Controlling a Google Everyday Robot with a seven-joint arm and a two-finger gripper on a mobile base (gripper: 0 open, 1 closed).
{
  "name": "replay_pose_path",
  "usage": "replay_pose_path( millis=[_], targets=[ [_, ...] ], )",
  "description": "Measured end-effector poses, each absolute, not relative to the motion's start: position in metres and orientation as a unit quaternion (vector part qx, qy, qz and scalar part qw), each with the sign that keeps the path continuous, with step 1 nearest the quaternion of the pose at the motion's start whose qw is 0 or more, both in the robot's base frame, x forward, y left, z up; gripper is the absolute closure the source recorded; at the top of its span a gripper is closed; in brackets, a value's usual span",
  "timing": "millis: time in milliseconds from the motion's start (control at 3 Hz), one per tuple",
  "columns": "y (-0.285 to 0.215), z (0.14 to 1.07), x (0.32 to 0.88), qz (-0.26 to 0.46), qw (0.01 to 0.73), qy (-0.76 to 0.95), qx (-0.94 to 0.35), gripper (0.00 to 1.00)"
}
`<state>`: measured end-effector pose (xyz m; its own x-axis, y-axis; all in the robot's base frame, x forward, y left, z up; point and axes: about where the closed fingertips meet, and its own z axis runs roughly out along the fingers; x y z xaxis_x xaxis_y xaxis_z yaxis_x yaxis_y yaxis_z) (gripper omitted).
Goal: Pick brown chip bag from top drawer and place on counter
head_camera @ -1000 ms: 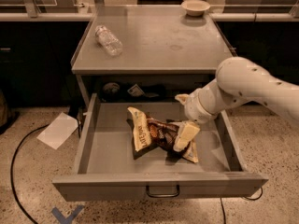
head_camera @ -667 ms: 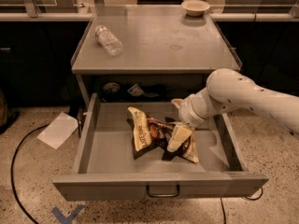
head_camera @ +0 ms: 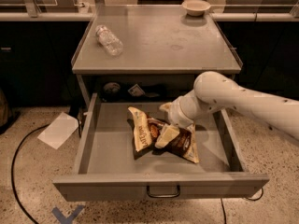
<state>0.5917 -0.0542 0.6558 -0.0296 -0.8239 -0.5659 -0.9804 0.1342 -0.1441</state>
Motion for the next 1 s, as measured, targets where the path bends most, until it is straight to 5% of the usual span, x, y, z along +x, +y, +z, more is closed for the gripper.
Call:
replay_pose_path(
  millis=[1000],
  targets=[
    [-0.0527,0.6512,0.5913,0.148,0.268,0.703,-0.642,0.89]
  ],
)
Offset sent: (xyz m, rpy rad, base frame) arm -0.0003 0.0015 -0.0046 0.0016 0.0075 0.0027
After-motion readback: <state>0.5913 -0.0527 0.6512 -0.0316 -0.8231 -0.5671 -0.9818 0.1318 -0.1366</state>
